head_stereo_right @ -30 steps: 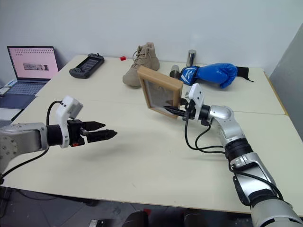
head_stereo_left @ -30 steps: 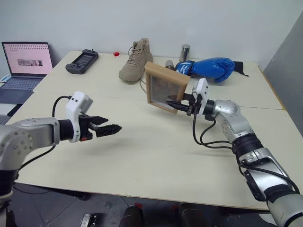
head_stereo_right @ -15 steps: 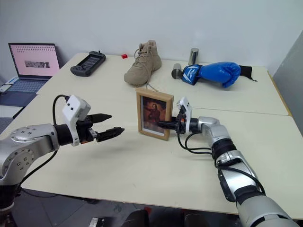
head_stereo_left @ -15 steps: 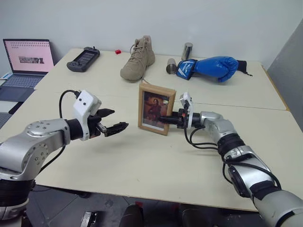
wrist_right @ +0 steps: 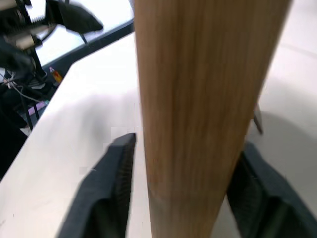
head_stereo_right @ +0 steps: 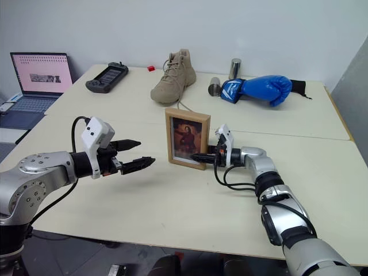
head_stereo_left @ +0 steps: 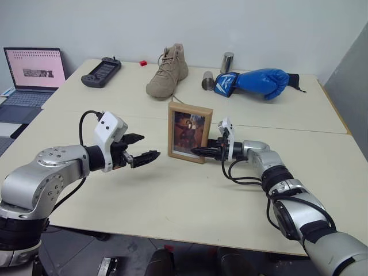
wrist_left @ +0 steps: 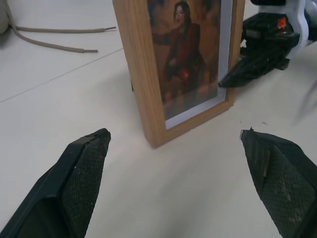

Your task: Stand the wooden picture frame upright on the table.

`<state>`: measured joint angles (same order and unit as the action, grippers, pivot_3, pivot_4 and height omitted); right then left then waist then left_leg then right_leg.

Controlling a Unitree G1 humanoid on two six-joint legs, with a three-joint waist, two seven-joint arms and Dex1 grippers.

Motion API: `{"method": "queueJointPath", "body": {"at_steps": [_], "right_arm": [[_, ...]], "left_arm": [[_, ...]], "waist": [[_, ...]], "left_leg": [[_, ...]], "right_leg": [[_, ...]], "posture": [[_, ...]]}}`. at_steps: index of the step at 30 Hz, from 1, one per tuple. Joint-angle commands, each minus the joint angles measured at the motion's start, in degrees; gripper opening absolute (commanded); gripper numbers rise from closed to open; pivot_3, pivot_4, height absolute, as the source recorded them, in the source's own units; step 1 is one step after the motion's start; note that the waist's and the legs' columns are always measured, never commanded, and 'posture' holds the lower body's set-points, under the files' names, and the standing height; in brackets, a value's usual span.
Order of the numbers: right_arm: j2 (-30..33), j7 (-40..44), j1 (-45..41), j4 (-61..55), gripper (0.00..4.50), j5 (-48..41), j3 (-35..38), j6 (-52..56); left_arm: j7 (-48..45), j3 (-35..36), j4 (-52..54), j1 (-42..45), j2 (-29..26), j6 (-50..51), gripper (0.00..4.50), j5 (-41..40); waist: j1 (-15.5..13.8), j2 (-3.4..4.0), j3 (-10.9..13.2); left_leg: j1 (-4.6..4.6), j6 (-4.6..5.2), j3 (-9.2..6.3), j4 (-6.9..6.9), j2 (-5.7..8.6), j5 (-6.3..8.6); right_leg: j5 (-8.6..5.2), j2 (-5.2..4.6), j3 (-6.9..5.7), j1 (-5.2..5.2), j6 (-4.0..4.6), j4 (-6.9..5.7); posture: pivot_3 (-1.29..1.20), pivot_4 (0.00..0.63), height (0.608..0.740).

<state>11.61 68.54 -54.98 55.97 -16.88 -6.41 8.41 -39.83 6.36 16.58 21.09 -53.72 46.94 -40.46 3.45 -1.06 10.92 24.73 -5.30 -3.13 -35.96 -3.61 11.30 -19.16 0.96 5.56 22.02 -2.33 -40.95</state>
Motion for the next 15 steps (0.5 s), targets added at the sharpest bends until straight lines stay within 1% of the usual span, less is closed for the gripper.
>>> {"method": "queueJointPath", "body": {"at_steps": [1,3,4,5,7,10,13,15], "right_arm": [[1.9,0.7,0.7,-2.2,3.70,0.5,1.9,0.6],[3.5,1.9,2.2,-4.0,4.11,0.9,1.8,1.3],[4.6,2.4,3.3,-5.5,4.43,1.2,1.5,1.8],[6.4,2.9,4.9,-7.9,4.49,1.8,1.1,1.7],[10.6,3.7,8.3,-13.5,4.49,2.5,1.0,2.1],[16.7,2.4,12.6,-22.9,4.49,3.8,1.8,2.8],[22.7,1.6,15.6,-35.7,4.49,2.0,3.8,8.9],[25.1,-0.3,17.2,-46.7,4.49,-2.6,6.1,18.8]], "left_arm": [[-1.1,0.6,-1.2,1.5,0.4,-1.4,4.50,2.1],[-1.3,0.3,-2.4,1.7,0.6,-2.5,4.50,4.0],[-1.5,0.2,-3.1,1.6,0.6,-2.9,4.50,4.8],[-1.8,0.2,-3.8,1.5,0.6,-3.4,4.50,5.6],[-2.1,1.1,-5.3,1.8,0.8,-3.4,4.50,6.0],[-2.9,2.6,-8.2,2.2,1.0,-3.3,4.50,6.0],[-4.6,3.6,-10.9,2.5,0.9,-4.6,4.50,6.2],[-5.1,3.9,-12.3,3.6,1.1,-4.5,4.50,6.1]], "waist": [[0.0,0.00,0.0],[0.0,0.00,0.0],[-0.1,0.00,0.0],[-0.1,0.00,0.0],[-0.2,0.00,0.0],[-0.4,0.00,0.0],[-0.1,0.02,0.0],[0.2,0.02,0.0]], "left_leg": [[0.00,0.00,0.00,0.01,-0.01,0.00],[0.00,0.00,-0.01,0.01,0.00,0.00],[0.00,0.00,0.00,0.01,0.01,0.00],[0.00,0.00,0.00,0.01,0.02,0.00],[0.01,0.00,-0.01,0.01,0.02,0.00],[0.04,0.01,-0.01,0.01,0.07,0.01],[0.04,0.01,0.00,0.02,0.04,0.01],[0.03,0.01,0.01,0.02,-0.04,0.01]], "right_leg": [[0.00,0.00,-0.01,0.00,0.00,0.00],[0.00,0.00,-0.01,0.00,0.00,0.00],[0.00,-0.01,0.00,0.00,0.00,0.00],[0.00,-0.01,0.00,-0.01,0.00,0.00],[0.00,-0.01,0.00,-0.01,0.00,0.01],[0.00,-0.04,0.00,-0.01,0.00,0.03],[-0.01,-0.02,0.01,0.02,-0.01,0.04],[-0.01,0.04,0.02,0.03,-0.01,0.03]], "posture": [[0.00,0.150,0.740],[0.00,0.150,0.740],[0.00,0.150,0.740],[0.00,0.150,0.740],[0.00,0.150,0.740],[0.00,0.150,0.740],[0.00,0.150,0.740],[0.00,0.150,0.740]]}}
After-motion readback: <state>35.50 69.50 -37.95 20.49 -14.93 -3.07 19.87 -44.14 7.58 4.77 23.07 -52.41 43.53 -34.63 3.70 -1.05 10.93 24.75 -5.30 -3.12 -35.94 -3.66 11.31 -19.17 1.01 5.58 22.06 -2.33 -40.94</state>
